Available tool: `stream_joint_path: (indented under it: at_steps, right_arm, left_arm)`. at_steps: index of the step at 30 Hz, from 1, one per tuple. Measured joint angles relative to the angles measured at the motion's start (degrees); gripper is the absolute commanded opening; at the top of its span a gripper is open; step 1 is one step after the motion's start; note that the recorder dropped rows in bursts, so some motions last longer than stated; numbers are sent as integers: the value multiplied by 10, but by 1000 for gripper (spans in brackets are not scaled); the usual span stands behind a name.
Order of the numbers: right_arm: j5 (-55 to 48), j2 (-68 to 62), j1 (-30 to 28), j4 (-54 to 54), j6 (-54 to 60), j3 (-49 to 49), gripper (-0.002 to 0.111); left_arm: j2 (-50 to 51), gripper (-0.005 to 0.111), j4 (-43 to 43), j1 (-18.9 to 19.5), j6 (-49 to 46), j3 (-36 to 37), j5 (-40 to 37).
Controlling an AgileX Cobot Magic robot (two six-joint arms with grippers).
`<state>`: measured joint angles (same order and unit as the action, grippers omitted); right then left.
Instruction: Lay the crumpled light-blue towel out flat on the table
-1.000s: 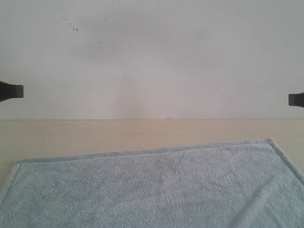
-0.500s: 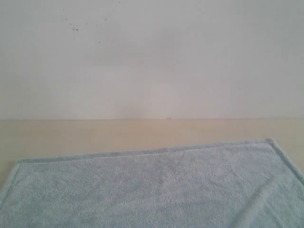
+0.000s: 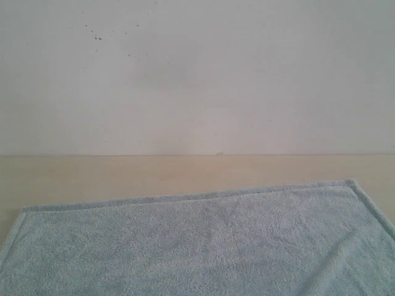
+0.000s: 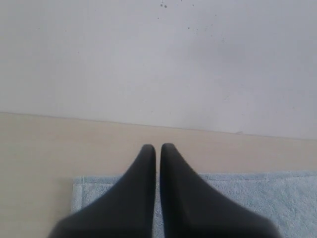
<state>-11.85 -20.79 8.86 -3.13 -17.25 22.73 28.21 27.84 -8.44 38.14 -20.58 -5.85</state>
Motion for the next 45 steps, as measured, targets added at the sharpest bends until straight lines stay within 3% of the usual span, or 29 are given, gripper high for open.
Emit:
stream_joint_path:
  at_steps: [5,29,37,45]
  right_arm:
    - [-3,11,25,10,-21,0,0]
    - [-1,14,25,12,-21,-3,0]
    - [2,135,25,16,94,-92,0]
    - [-1,204,25,93,198,-164,0]
  left_arm:
    - [0,4,0,0,4,0,0]
    - [0,4,0,0,6,0,0]
    - [0,4,0,0,6,0,0]
    - [0,4,0,0,6,0,0]
